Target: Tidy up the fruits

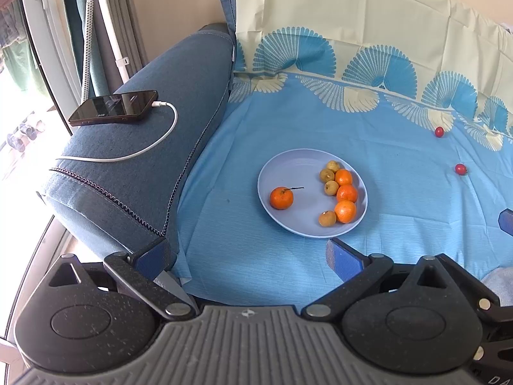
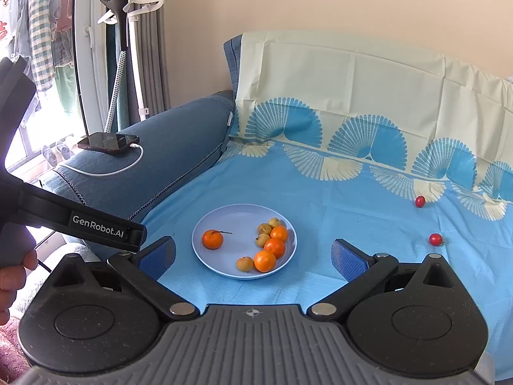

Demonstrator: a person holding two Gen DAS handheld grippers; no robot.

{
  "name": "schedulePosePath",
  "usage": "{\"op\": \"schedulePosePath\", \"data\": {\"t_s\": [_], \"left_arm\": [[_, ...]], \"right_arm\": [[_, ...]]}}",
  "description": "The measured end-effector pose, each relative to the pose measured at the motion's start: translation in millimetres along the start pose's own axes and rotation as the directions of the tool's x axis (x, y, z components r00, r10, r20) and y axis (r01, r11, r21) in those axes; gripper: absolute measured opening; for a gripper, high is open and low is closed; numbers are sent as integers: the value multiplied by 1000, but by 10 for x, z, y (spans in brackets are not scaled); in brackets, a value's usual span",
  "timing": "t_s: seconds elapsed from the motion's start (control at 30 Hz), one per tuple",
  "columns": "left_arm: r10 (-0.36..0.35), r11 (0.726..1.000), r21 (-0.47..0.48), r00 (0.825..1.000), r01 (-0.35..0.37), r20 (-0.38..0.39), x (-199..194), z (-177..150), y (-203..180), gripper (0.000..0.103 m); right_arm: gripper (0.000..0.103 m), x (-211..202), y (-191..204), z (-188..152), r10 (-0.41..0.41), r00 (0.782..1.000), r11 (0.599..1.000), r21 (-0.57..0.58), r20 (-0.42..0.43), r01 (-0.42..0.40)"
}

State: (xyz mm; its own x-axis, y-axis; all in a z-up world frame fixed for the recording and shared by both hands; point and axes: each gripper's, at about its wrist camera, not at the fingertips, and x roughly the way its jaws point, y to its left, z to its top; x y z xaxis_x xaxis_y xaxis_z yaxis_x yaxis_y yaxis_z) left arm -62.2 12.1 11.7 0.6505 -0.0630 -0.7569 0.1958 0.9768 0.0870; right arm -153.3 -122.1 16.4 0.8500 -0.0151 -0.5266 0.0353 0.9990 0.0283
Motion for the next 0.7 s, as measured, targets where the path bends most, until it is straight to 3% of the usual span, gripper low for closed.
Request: {"op": "schedulePosePath", "data": {"t_s": [0.7], "left_arm": [[-3, 1000, 14, 999, 4, -47, 164, -9, -31, 103]], "right_arm": [[102, 145, -37, -23, 4, 999, 1000, 28, -47, -3]]}}
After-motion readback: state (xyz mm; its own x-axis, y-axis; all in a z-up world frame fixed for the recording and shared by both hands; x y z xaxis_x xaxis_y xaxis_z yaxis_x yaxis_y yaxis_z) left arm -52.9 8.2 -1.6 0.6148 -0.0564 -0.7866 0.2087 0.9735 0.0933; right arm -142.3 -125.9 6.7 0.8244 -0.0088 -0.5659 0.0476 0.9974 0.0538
